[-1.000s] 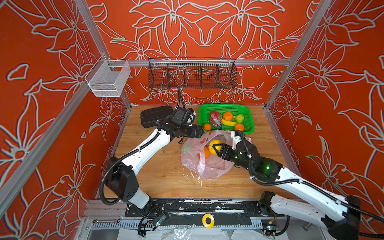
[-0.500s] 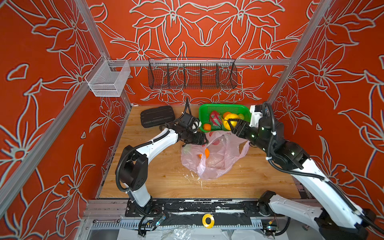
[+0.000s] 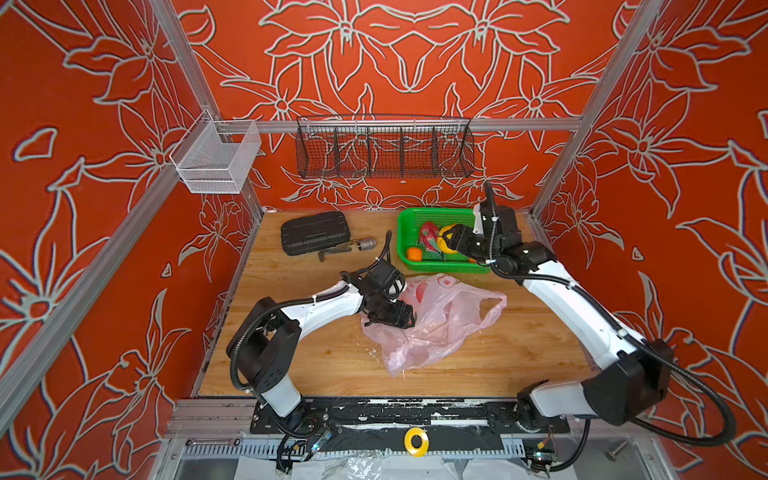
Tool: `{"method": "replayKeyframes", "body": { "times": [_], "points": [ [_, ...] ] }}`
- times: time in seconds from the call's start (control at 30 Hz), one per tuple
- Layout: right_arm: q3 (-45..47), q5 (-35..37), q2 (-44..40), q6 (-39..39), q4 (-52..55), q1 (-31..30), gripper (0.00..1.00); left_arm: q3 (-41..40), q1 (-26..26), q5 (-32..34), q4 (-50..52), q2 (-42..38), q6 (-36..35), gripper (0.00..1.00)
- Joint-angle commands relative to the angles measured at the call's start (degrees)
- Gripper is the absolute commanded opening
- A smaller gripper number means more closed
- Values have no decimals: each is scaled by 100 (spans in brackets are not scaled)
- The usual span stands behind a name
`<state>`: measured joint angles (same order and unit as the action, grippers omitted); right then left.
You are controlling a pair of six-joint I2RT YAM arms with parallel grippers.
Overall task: Untie the knot of the plastic bag and take out the fruit
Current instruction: Place the fruit in the basket.
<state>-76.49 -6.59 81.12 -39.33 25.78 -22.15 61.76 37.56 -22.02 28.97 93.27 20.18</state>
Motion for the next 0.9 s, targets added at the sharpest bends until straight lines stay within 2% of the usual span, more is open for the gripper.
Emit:
{"method": "replayKeyframes", "body": {
  "times": [0.0,0.37,0.53,0.67,0.87],
  "points": [
    [-343,-349,447,119,-390,0,50,-78,6,273,47,-512,-56,82],
    [-1586,-280,2234,471,-554,-22,49,-148,-3,1298,598,-2557,38,88],
    [-2425,-115,3093,568,-289,-30,48,-181,-3,1437,680,-3348,11,89],
    [-3199,-178,3868,657,-23,-78,49,-273,-3,1536,656,-3872,-29,89],
    [-4036,-138,4821,726,541,-88,49,-375,-5,1723,677,-4123,-77,89]
  ]
}}
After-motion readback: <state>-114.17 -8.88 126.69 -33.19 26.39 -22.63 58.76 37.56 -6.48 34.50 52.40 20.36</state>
